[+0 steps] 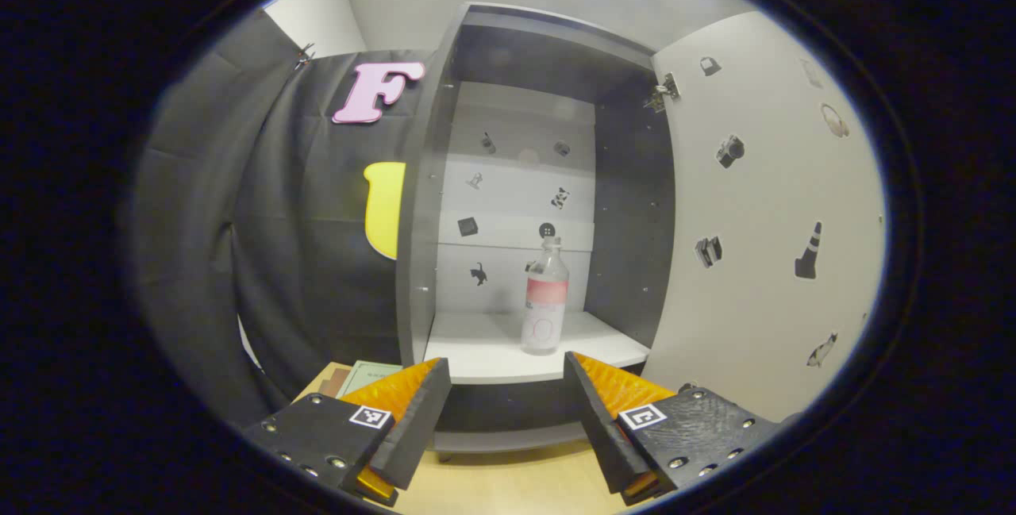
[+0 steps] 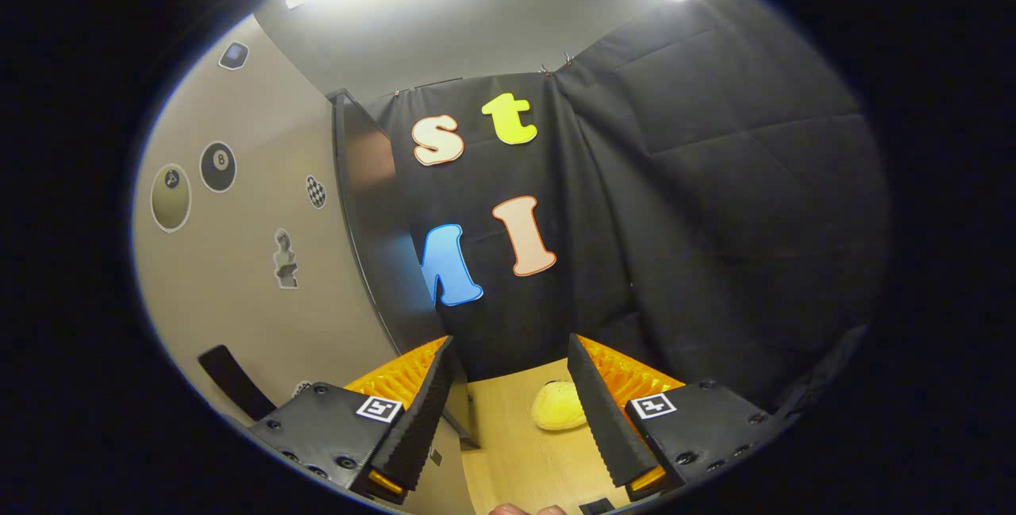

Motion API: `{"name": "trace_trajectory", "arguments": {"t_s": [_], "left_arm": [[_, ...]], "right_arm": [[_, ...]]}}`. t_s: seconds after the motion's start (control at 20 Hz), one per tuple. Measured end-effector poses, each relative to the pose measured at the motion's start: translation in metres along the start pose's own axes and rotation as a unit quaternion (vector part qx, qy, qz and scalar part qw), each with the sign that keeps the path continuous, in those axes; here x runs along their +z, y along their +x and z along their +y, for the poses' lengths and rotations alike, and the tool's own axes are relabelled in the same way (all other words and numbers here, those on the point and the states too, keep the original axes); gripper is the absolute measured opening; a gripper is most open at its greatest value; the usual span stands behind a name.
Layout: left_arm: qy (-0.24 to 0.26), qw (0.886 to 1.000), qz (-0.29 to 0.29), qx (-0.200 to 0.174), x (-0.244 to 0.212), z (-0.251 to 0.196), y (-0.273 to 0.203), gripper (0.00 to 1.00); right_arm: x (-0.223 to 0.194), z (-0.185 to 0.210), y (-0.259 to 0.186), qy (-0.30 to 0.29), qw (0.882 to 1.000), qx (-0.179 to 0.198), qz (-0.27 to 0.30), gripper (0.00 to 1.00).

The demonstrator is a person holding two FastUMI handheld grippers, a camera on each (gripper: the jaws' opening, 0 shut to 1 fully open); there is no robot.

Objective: Open the cabinet door with the right hand, grasp the bottle in the cabinet with the left hand and place it on the coaster, then close the cabinet door with the right hand.

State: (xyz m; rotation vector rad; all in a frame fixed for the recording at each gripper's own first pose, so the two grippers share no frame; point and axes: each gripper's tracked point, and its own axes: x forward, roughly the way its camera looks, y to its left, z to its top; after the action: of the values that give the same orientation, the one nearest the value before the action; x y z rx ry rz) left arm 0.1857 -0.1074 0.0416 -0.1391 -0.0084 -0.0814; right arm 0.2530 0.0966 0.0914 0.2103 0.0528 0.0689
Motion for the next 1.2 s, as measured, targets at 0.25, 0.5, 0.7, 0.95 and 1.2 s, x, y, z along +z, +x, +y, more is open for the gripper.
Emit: {"name": "trace_trajectory", "arguments": {"t_s": [0.25,0.5,0.7,0.95,1.2], "left_arm": [[0.001,1.000,0.019,-0.006,0.011,-0.012,0.062,0.88],[0.001,0.999,0.028,-0.029,0.024,-0.021,0.123,0.86],[0.000,0.998,0.041,-0.047,0.019,-0.035,0.164,0.86],[0.002,0.997,0.045,-0.063,0.013,-0.047,0.204,0.88],[0.010,0.997,0.048,-0.066,0.011,-0.050,0.237,0.86]], "right_arm": [[-0.004,-0.032,0.020,-0.018,0.999,-0.035,-0.001,0.92],[-0.019,-0.045,0.028,0.002,0.999,-0.039,0.016,0.98],[-0.020,-0.047,0.030,-0.002,0.999,-0.038,0.016,0.98],[-0.021,-0.055,0.032,-0.003,0.999,-0.046,0.023,0.98],[-0.022,-0.067,0.035,-0.008,0.998,-0.060,0.028,0.98]]}}
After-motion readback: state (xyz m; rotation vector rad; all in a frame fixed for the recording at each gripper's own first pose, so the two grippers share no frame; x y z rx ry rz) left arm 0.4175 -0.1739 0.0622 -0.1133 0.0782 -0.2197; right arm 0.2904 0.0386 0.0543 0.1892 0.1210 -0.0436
